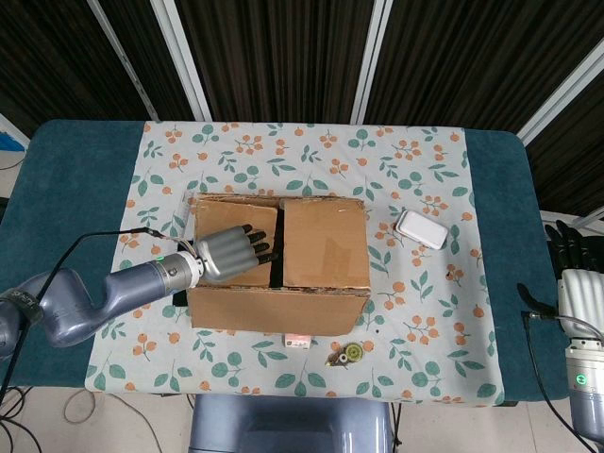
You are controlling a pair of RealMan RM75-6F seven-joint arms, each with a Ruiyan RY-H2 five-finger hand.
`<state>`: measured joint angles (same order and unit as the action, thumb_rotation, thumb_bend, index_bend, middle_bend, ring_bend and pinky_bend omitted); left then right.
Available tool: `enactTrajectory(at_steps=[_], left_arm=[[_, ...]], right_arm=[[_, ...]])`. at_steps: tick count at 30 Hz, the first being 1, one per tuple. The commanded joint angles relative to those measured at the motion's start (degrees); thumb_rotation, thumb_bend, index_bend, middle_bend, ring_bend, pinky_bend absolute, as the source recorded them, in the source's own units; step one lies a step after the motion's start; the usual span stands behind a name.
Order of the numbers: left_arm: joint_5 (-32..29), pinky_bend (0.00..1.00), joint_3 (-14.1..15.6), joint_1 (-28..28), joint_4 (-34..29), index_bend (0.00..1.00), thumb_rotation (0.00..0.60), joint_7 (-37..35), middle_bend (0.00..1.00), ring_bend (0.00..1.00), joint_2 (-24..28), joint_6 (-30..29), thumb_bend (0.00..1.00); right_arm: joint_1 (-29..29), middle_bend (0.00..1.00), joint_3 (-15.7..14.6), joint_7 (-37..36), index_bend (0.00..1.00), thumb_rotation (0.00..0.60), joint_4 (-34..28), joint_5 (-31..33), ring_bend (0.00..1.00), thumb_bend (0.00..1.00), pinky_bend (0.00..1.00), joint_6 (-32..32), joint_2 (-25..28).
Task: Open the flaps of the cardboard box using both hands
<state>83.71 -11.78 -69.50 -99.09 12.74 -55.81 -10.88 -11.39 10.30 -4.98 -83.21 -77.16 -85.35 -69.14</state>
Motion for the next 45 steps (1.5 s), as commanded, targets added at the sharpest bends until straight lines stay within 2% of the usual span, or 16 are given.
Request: enactTrajectory(at_steps=[1, 15, 21, 29, 45], left_arm=[[0.3, 0.20, 0.5, -0.7, 0.6, 0.05, 0.600, -0.4, 0.10, 0.06, -0.7, -0.1, 0.76], [2.5, 0.20, 2.2, -1.2, 2.3, 0.05, 0.600, -1.0, 0.11, 0.06, -3.1, -5.5, 0.76], [2.7, 0.22, 3.7, -1.8, 2.3, 0.05, 0.600, -1.5, 0.13, 0.09, -3.0, -5.0, 0.76], [2.0, 0.23, 4.0, -2.8, 3.7, 0.06, 0.600, -2.2, 0.14, 0.10, -4.4, -5.7, 0.76], [0.7, 0.36, 5.1, -4.1, 3.8, 0.15, 0.600, -2.4, 0.26, 0.21, -4.7, -6.3, 0.78]], right_arm=[[0.1, 0.00, 0.1, -0.1, 0.00, 0.600, 0.1, 0.0, 0.00, 0.31, 0.22, 0.1, 0.0], [0.4, 0.00, 0.6, -0.3, 0.00, 0.600, -0.2, -0.2, 0.00, 0.31, 0.22, 0.6, -0.1], [0.5, 0.00, 0.7, -0.3, 0.00, 0.600, -0.2, -0.7, 0.00, 0.32, 0.22, 0.5, -0.2], [0.6, 0.00, 0.9, -0.2, 0.00, 0.600, 0.0, -0.7, 0.00, 0.32, 0.22, 0.6, -0.3], [0.8, 0.00, 1.3, -0.4, 0.00, 0.600, 0.1, -0.9, 0.00, 0.32, 0.22, 0.8, -0.3]])
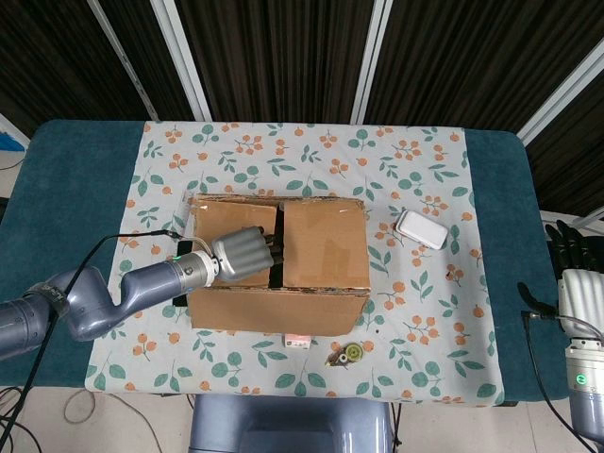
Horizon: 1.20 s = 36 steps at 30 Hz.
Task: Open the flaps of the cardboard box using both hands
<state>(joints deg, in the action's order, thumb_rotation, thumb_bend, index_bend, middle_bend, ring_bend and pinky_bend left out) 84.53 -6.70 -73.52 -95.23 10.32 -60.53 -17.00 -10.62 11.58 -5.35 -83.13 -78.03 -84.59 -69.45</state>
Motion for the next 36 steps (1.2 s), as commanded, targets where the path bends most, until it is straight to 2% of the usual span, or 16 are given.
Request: enactTrajectory(at_steps=[1, 5, 10, 25, 36], left_arm=[[-0.1, 0.38, 0.0, -0.2, -0.1, 0.16, 0.600, 0.0, 0.28, 0.23, 0.0, -0.2, 0.79], [-0.3, 0.44, 0.1, -0.6, 0.0, 0.19, 0.600, 0.1, 0.35, 0.30, -0.2, -0.3, 0.79], [-0.6, 0.48, 0.0, -1.2, 0.3, 0.21, 0.600, -0.1, 0.37, 0.38, -0.5, -0.5, 0.80], [-1.1, 0.54, -0.4, -2.7, 0.8, 0.29, 0.600, -1.0, 0.48, 0.47, -0.5, -1.0, 0.82], [-1.5, 0.56, -1.6, -3.0, -0.8, 0.30, 0.600, -1.7, 0.49, 0.49, 3.6, -2.4, 0.82]], right_arm=[[0.0, 0.00, 0.0, 0.0, 0.00, 0.600, 0.0, 0.0, 0.00, 0.32, 0.22, 0.0, 0.0], [0.1, 0.00, 0.1, 0.1, 0.00, 0.600, 0.1, 0.0, 0.00, 0.33, 0.22, 0.0, 0.0], [0.1, 0.00, 0.2, 0.1, 0.00, 0.600, 0.1, -0.1, 0.00, 0.33, 0.22, 0.0, -0.1], [0.2, 0.00, 0.4, -0.1, 0.00, 0.600, 0.5, -0.1, 0.00, 0.35, 0.22, 0.1, -0.2], [0.2, 0.00, 0.5, -0.4, 0.00, 0.600, 0.6, -0.7, 0.00, 0.36, 0.22, -0.2, -0.4]])
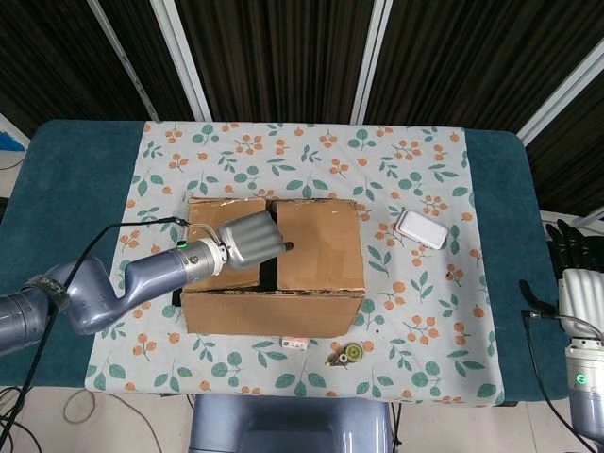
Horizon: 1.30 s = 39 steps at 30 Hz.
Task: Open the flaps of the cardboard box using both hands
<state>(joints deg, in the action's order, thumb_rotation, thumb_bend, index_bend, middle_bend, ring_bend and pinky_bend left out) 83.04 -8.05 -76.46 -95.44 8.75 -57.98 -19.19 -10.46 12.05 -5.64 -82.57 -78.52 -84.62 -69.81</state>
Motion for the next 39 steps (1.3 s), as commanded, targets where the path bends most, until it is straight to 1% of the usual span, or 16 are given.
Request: enactTrajectory(at_steps=[1, 6, 11, 19, 23, 30, 39], left_arm=[[0.1, 0.56, -0.3, 0.0, -0.9, 0.30, 0.600, -0.1, 0.49, 0.49, 1.6, -0.4, 0.82], [0.3, 0.57, -0.6, 0.2, -2.3, 0.30, 0.600, -0.4, 0.50, 0.50, 3.8, -0.9, 0.82], [0.8, 0.60, -0.7, 0.6, -4.4, 0.31, 0.600, -0.9, 0.51, 0.54, 6.3, -1.2, 0.82], [2.5, 0.61, -1.0, 1.5, -8.1, 0.32, 0.600, -2.2, 0.51, 0.54, 10.2, -2.0, 0.82], [3.3, 0.63, -0.9, 1.9, -9.2, 0.32, 0.600, -2.8, 0.51, 0.57, 11.5, -2.1, 0.82], [5.0, 0.63, -1.0, 3.2, -11.5, 0.32, 0.600, -4.5, 0.51, 0.57, 15.1, -3.0, 0.82], [7.9, 0.63, -0.4, 6.2, -14.5, 0.32, 0.600, -6.8, 0.51, 0.57, 20.7, -4.7, 0.82]], right_arm=[[0.0, 0.00, 0.0, -0.1, 0.00, 0.600, 0.1, -0.3, 0.00, 0.36, 0.22, -0.3, -0.1], [0.0, 0.00, 0.0, -0.4, 0.00, 0.600, 0.2, -0.6, 0.00, 0.37, 0.21, -0.5, -0.3], [0.0, 0.00, 0.1, -0.5, 0.00, 0.600, 0.3, -0.8, 0.00, 0.37, 0.22, -0.7, -0.3], [0.0, 0.00, 0.0, -0.7, 0.00, 0.600, 0.3, -1.2, 0.00, 0.38, 0.22, -0.8, -0.4], [0.0, 0.00, 0.0, -0.8, 0.01, 0.600, 0.3, -1.3, 0.00, 0.38, 0.22, -1.0, -0.5], [0.1, 0.00, 0.0, -1.0, 0.01, 0.600, 0.3, -1.3, 0.00, 0.38, 0.22, -1.0, -0.5], [0.0, 0.00, -0.1, -1.2, 0.01, 0.600, 0.2, -1.5, 0.00, 0.38, 0.22, -0.9, -0.6]])
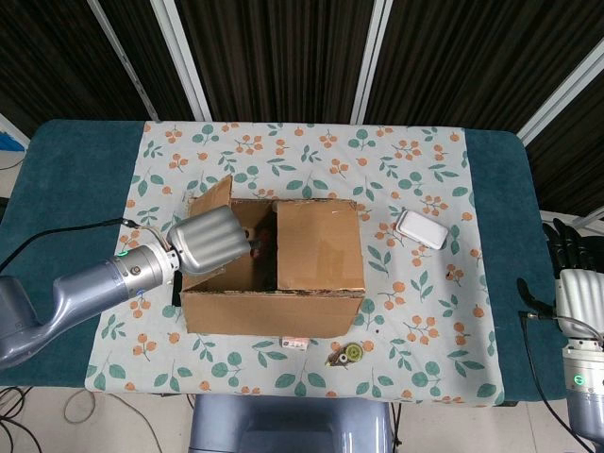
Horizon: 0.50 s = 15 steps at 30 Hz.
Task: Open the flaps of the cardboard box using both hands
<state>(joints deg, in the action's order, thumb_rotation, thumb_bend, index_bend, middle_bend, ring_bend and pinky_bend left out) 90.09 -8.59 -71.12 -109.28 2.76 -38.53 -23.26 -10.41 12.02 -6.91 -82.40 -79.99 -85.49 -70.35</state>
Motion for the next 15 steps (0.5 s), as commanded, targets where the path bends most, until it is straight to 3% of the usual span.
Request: enactTrajectory(at_steps=[1, 15], left_arm=[[1.2, 0.63, 0.2, 1.2, -0.9, 0.32, 0.600, -1.1, 0.51, 0.57, 1.8, -0.9, 0.82], [7.1, 0.64, 0.7, 6.0, -5.0, 0.32, 0.600, -5.1, 0.51, 0.58, 9.3, -5.3, 0.82]], right_arm=[[0.0, 0.00, 0.0, 0.0, 0.01, 0.600, -0.1, -0.1, 0.00, 0.38, 0.22, 0.0, 0.0], [0.1, 0.00, -0.2, -0.3, 0.01, 0.600, -0.5, -0.5, 0.00, 0.39, 0.22, -0.3, 0.0]])
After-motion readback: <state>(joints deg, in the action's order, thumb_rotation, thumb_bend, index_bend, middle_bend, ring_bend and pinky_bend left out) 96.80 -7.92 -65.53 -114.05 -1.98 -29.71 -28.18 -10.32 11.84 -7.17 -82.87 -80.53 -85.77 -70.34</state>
